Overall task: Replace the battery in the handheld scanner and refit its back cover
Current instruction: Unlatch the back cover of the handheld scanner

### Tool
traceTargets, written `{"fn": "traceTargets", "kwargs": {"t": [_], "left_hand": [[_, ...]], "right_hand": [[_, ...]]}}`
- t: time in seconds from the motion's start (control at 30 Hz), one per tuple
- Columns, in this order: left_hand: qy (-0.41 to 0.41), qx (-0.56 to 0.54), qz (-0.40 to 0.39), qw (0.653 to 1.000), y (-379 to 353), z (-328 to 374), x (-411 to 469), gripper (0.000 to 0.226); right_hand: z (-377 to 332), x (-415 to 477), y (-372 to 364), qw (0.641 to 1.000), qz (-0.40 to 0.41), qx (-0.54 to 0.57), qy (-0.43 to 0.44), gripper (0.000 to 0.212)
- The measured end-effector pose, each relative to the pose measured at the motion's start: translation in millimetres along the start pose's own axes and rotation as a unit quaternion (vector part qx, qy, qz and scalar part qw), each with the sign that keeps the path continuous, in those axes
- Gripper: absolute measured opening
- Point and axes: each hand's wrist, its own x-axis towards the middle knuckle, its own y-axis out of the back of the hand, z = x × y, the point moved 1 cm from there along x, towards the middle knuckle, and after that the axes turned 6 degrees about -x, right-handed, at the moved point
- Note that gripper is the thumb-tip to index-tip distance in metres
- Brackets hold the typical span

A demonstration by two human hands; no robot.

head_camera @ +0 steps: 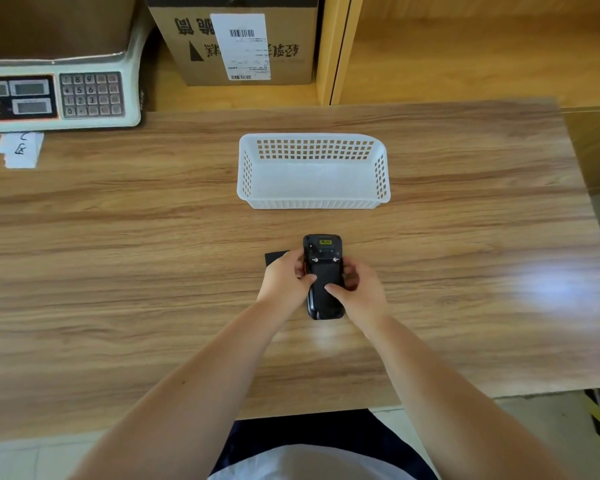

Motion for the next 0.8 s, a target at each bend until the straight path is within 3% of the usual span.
{"fn": "traceTargets", "kwargs": {"t": [0.23,0.43,0.53,0.67,0.8], "left_hand": [[-0.024,0.069,-0.010,0.997,-4,-3,6,0.028],[-0.029,0.068,-0.008,0.997,-3,-4,4,0.027],[-0.047,0.062,0.025,0.997,1,-7,0,0.046],[-0.018,0.152,0.092,0.984,11,-22,-2,0.064],[-0.051,0.210,0.077,0.973,16,-34,-2,0.069]], "right_hand": [[5,6,-5,1.000,0.011,-0.027,0.002,0.047],[7,6,-5,0.999,0.009,-0.031,0.012,0.051],[7,6,1,0.999,-0.004,-0.031,0.012,0.052],[7,4,5,0.999,-0.015,-0.036,0.014,0.053],[6,4,5,0.999,-0.016,-0.041,0.016,0.054]]}}
